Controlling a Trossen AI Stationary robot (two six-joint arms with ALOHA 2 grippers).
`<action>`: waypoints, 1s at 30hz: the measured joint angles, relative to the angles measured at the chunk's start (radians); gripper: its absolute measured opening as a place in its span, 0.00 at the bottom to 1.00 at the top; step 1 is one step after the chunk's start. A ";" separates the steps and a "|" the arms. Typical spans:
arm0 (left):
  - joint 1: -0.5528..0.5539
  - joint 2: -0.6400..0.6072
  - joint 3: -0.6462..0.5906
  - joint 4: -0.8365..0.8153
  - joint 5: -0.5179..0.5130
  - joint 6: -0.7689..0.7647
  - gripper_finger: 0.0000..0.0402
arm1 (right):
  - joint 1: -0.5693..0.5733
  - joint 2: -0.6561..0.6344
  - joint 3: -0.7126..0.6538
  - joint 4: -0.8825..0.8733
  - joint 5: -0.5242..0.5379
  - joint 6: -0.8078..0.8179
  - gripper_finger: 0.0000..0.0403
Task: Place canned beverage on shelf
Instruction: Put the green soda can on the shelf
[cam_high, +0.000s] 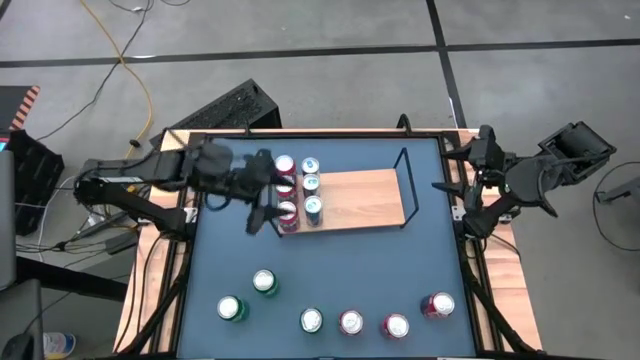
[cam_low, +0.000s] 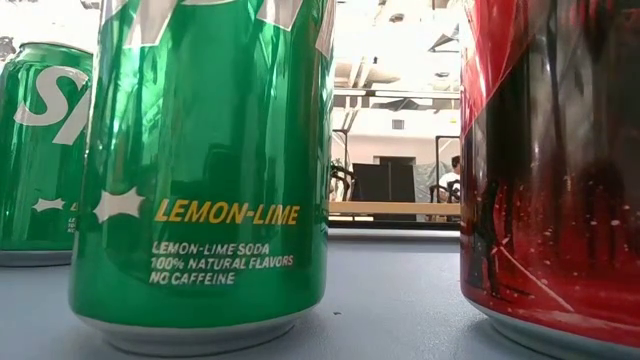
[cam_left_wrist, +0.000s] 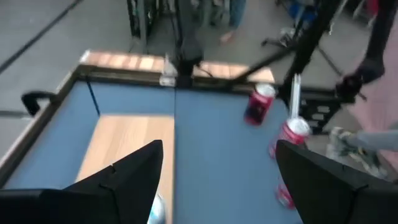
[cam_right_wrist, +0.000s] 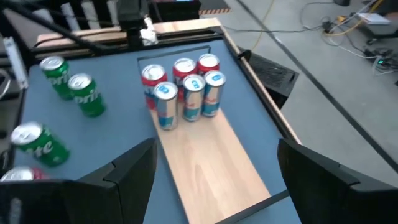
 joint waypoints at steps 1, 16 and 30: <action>-0.037 0.005 0.021 -0.045 -0.047 -0.017 0.74 | 0.000 0.000 0.000 0.000 -0.012 -0.011 0.79; -0.436 0.289 0.177 -0.489 -0.387 -0.750 0.74 | 0.000 0.000 0.000 0.000 -0.041 -0.136 0.79; -0.461 0.594 0.360 -0.770 -0.178 -0.859 0.74 | 0.000 0.000 0.000 0.000 -0.042 -0.202 0.79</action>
